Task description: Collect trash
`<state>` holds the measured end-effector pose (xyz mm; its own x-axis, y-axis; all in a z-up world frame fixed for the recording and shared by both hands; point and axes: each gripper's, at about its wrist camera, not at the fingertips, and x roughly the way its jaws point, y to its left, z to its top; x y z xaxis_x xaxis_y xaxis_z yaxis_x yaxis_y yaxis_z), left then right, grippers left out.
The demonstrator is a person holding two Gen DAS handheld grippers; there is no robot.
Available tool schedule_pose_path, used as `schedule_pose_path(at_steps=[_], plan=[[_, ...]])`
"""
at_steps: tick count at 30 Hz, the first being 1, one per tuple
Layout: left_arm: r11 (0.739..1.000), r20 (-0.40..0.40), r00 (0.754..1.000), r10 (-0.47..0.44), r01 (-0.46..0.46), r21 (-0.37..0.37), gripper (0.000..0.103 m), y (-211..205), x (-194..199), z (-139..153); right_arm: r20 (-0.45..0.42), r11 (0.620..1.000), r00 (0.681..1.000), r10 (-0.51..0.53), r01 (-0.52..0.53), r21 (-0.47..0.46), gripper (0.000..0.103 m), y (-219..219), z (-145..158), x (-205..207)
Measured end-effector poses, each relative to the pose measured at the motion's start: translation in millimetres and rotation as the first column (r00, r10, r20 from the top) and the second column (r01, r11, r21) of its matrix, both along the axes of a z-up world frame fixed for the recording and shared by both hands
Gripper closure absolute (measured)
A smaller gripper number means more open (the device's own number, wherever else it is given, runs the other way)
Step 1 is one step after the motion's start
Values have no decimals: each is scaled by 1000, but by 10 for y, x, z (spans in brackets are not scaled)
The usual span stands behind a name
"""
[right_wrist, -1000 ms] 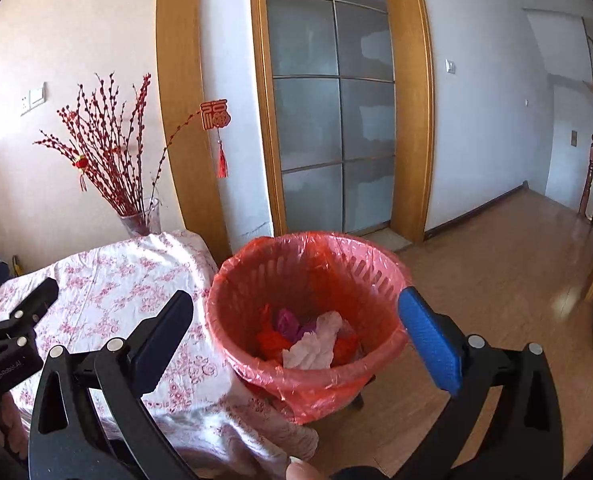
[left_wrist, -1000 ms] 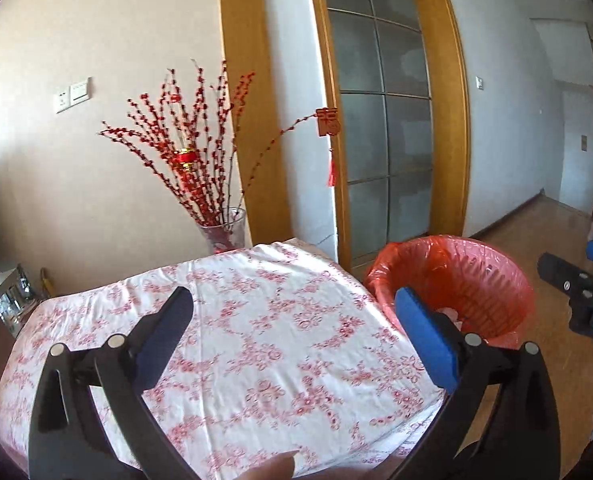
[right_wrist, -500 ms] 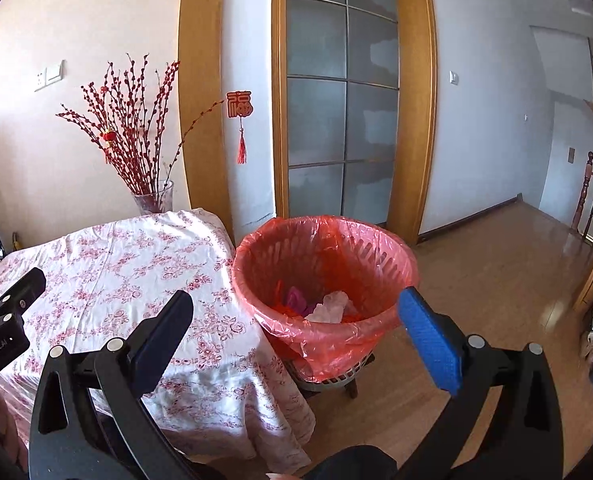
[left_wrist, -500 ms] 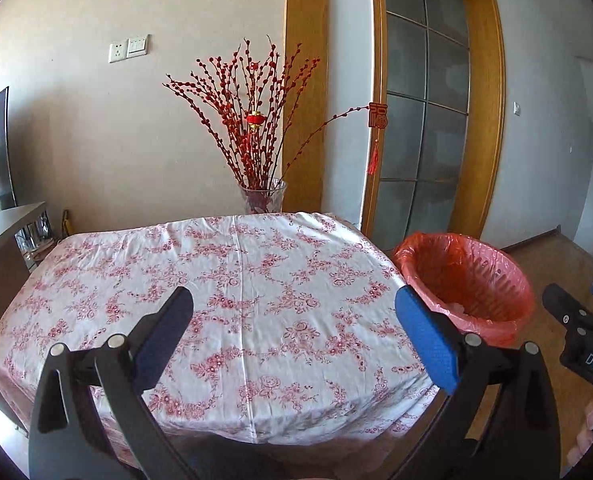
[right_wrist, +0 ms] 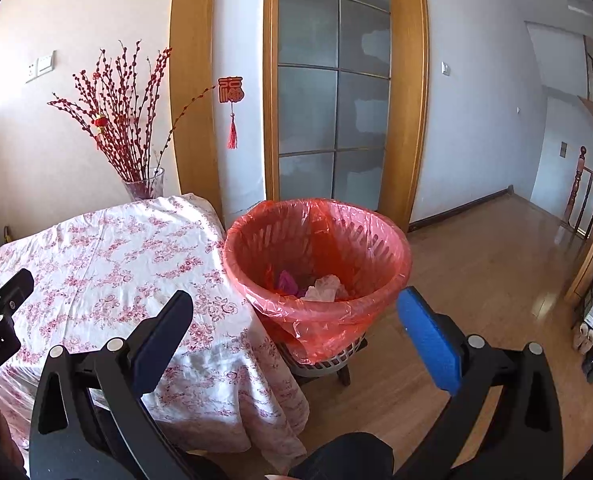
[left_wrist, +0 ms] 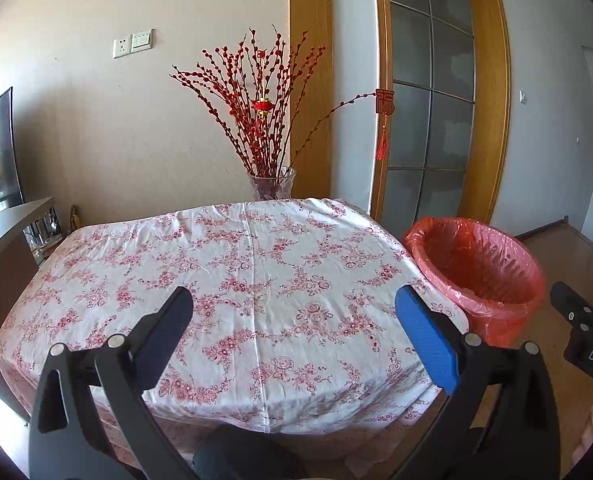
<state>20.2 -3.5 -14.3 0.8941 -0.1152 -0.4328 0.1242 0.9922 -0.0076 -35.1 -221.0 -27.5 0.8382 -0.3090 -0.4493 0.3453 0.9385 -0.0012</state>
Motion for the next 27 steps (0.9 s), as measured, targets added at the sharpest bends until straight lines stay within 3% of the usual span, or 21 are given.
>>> schedule_pose_path(at_steps=[27], plan=[[1000, -1, 1000, -10, 10, 1, 4, -26, -1, -52, -11, 1000, 1000, 13, -13, 20, 2, -4, -67, 35]])
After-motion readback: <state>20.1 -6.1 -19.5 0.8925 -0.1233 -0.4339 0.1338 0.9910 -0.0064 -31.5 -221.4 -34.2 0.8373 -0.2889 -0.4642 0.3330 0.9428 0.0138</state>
